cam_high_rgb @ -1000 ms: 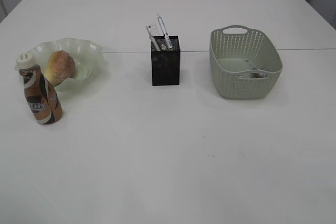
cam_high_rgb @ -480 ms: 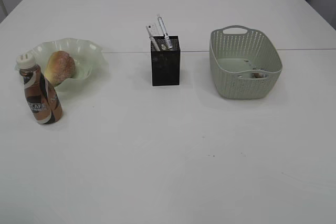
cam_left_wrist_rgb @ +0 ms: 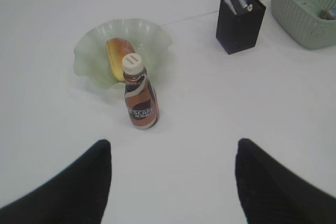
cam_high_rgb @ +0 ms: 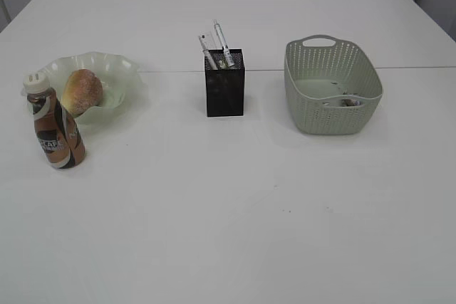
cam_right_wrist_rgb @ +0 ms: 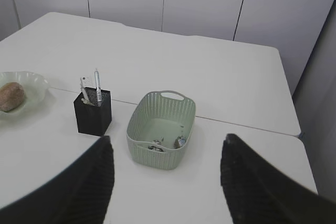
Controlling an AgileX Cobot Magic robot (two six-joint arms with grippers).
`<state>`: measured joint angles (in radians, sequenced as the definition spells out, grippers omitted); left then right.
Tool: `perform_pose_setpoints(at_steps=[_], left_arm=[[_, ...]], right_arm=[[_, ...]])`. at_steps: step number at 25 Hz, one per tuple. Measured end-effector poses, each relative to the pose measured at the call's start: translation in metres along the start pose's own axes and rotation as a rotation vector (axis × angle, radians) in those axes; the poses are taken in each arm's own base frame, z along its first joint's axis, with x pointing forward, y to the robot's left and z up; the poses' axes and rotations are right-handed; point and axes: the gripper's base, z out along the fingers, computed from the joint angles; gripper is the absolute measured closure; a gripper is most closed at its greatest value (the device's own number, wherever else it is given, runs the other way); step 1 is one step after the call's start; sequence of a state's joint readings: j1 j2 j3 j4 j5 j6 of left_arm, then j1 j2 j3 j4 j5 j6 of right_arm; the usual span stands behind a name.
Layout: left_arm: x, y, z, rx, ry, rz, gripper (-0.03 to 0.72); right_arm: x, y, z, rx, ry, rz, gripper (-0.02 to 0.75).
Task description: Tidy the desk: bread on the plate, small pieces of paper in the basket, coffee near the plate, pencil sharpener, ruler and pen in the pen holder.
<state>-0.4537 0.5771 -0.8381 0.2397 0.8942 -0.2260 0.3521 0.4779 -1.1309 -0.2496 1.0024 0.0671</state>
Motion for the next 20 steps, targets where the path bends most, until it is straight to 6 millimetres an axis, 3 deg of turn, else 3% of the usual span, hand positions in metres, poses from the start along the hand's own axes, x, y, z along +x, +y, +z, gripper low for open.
perform_pose_setpoints(at_steps=[6,11,17,20], left_arm=[[0.041,0.001,-0.023,0.073,-0.085,0.052,0.149],[0.07,-0.002,-0.022,0.128,-0.069,0.039,0.149],[0.094,-0.002,-0.017,0.131,-0.008,0.04,0.15],[0.095,-0.002,-0.017,0.134,-0.002,0.039,0.155]], right_arm=[[0.054,-0.002,-0.024,0.003,0.013,-0.001,0.267],[0.096,0.001,-0.036,-0.022,0.0,0.018,0.267],[0.143,0.012,-0.029,-0.097,0.113,0.023,0.267],[0.156,0.017,-0.021,-0.122,0.203,-0.001,0.267]])
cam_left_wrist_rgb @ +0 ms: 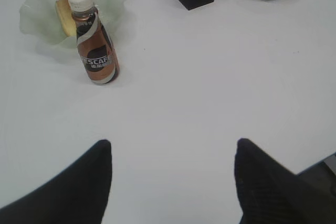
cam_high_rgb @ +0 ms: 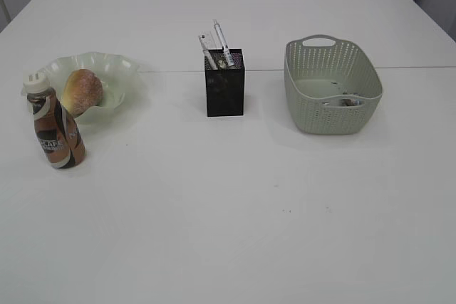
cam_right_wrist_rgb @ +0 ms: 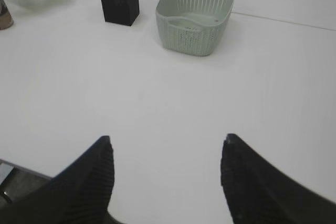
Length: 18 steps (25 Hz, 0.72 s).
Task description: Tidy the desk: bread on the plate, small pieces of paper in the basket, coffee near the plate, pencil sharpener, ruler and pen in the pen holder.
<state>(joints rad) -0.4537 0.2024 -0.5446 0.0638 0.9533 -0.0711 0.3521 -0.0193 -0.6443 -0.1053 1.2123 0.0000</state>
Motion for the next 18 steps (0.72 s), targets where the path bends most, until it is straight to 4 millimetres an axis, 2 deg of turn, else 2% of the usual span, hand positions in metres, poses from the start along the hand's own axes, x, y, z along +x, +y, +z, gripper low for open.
perform_pose_setpoints(at_steps=[8,13,18], left_arm=[[0.016,-0.005,0.001,0.057,0.139,0.007,0.158],[0.017,-0.004,0.001,0.049,0.139,0.023,0.159],[0.017,-0.004,0.001,0.049,0.137,0.023,0.16]], right_arm=[[0.006,0.003,0.006,-0.024,0.046,-0.024,0.267],[0.021,0.008,0.025,-0.053,0.132,-0.025,0.267],[0.022,0.009,0.034,-0.062,0.107,-0.024,0.267]])
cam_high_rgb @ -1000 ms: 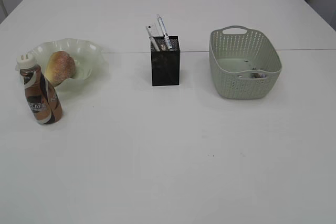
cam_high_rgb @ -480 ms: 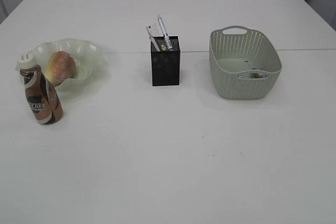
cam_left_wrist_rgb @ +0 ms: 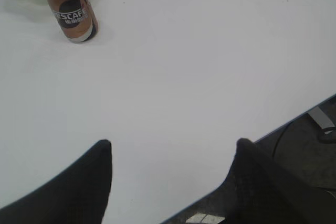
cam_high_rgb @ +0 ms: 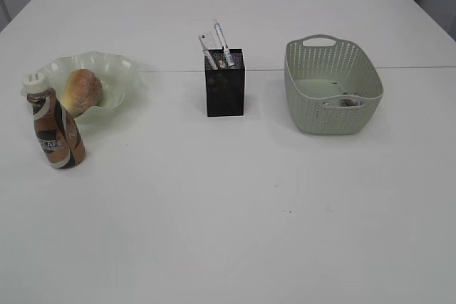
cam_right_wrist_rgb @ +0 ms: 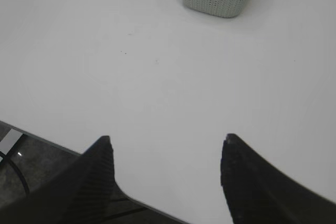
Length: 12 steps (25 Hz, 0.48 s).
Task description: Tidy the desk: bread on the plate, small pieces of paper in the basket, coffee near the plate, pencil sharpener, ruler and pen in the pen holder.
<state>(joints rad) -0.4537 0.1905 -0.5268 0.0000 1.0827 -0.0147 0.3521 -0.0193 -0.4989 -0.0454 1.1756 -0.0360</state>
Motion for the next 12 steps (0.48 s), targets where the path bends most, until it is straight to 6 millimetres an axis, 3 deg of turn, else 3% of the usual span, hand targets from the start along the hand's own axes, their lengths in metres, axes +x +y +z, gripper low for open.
perform_pose_setpoints(at_steps=[12], left_arm=[[0.0,0.0007,0.0,-0.026,0.0,-0.02,0.179]], right_arm=[[-0.001,0.0001,0.0002,0.01,-0.011,0.006,0.267]])
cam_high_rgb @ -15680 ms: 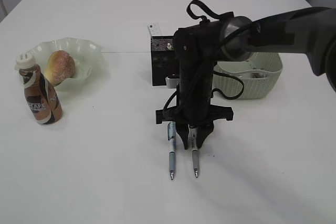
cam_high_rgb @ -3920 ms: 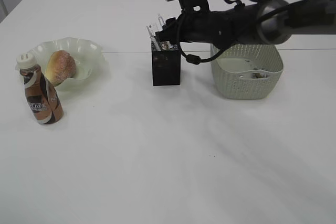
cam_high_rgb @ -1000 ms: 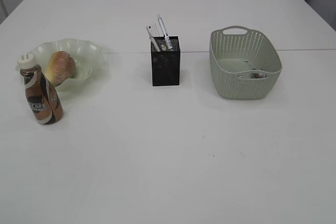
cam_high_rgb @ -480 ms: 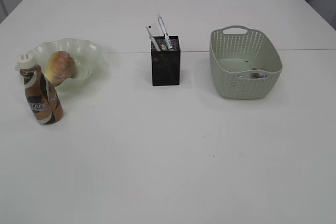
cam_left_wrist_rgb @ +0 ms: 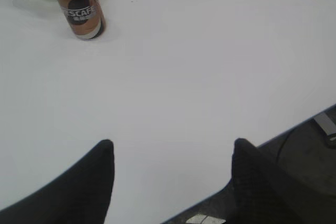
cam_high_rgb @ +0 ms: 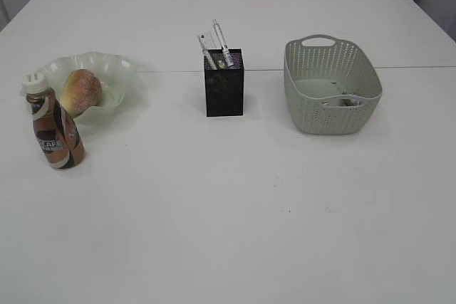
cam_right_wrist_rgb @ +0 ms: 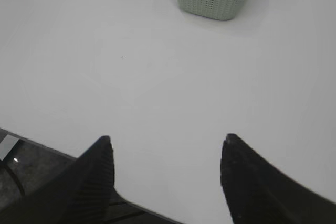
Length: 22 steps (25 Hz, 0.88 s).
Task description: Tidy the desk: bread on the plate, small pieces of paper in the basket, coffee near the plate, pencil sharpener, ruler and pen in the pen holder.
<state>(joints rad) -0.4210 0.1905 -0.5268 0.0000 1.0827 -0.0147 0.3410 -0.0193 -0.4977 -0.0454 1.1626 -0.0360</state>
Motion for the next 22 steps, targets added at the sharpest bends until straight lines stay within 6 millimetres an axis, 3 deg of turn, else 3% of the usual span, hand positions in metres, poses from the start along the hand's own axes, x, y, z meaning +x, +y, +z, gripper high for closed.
perform_pose_setpoints(at_steps=[11,22], left_arm=[[0.0,0.003,-0.001,-0.238,-0.02,-0.24,0.19],[0.012,-0.004,-0.017,-0.273,-0.148,-0.231,0.192]], right_arm=[[0.0,0.003,-0.001,0.224,0.018,0.139,0.267],[0.0,0.003,-0.001,0.228,0.018,0.141,0.267]])
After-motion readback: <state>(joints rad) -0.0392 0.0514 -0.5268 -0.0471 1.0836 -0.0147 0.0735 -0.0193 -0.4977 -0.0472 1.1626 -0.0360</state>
